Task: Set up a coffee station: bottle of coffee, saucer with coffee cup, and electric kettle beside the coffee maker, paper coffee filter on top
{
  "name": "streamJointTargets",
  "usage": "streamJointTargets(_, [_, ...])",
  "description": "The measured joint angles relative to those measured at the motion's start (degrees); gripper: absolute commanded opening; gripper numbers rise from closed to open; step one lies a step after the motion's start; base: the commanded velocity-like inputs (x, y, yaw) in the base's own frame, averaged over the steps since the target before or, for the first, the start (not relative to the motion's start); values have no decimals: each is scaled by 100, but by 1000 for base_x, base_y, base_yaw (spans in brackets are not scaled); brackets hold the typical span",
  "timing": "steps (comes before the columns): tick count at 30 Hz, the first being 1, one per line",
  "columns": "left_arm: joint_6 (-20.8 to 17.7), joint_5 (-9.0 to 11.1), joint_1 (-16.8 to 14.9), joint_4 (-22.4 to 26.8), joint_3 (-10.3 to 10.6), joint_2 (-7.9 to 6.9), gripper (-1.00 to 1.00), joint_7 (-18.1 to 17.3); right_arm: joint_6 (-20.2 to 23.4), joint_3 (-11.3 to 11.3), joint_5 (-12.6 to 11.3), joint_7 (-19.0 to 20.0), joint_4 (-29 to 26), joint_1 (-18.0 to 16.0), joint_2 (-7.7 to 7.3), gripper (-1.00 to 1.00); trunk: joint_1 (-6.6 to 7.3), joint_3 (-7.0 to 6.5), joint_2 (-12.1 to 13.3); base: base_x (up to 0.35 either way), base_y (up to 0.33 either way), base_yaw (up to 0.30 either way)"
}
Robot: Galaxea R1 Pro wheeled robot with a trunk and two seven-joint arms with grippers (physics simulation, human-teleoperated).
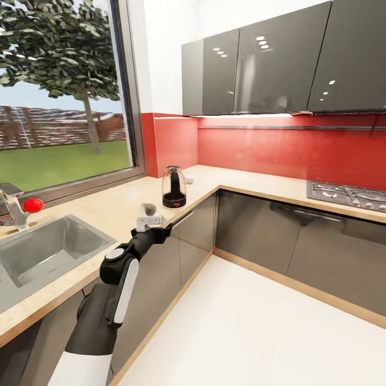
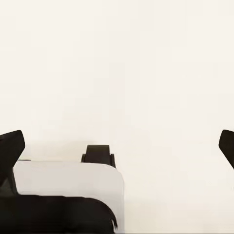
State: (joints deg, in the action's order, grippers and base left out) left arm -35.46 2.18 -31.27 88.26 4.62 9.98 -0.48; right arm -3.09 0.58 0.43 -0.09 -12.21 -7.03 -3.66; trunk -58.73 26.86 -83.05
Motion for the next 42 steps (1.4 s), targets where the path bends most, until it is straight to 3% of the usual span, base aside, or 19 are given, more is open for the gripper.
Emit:
streamJointTargets(1, [-1, -32, -3, 2, -2, 0, 100, 0, 1, -5, -8, 1, 683, 9, -1, 100, 0, 2, 0, 0, 0, 0])
streamJointTargets(3, [-1, -61, -5, 2, -2, 0, 100, 0, 3, -4, -6, 0, 1141, 11, 5, 100, 0, 2, 0, 0, 0, 0])
streamJointTargets(6, [-1, -71, -6, 1, -2, 0, 100, 0, 7, -4, -7, -2, 1326, 12, 9, 100, 0, 1, 0, 0, 0, 0])
streamJointTargets(42, [8, -82, -7, 10, -1, 0, 100, 0, 10, -7, -23, -2, 1497, 12, 6, 100, 0, 1, 0, 40, -12, 0])
